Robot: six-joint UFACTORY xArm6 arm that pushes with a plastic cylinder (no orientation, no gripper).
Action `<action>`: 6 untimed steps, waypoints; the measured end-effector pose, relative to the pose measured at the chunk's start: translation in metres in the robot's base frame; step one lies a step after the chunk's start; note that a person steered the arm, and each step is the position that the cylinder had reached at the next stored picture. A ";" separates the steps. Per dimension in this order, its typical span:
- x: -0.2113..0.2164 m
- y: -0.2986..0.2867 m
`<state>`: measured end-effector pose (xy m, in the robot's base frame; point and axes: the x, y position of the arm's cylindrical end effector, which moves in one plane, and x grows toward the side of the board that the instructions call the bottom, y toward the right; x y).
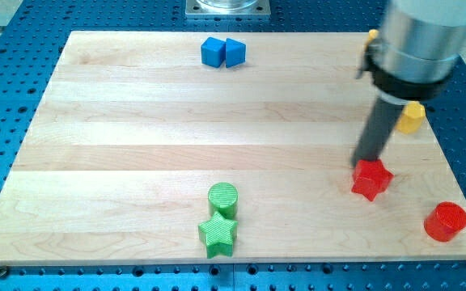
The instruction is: Push the yellow hexagon into the yellow heart
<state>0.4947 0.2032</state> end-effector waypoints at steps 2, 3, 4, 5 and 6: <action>0.000 0.029; -0.001 0.065; -0.036 0.071; -0.081 0.067; -0.129 0.066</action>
<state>0.3658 0.2688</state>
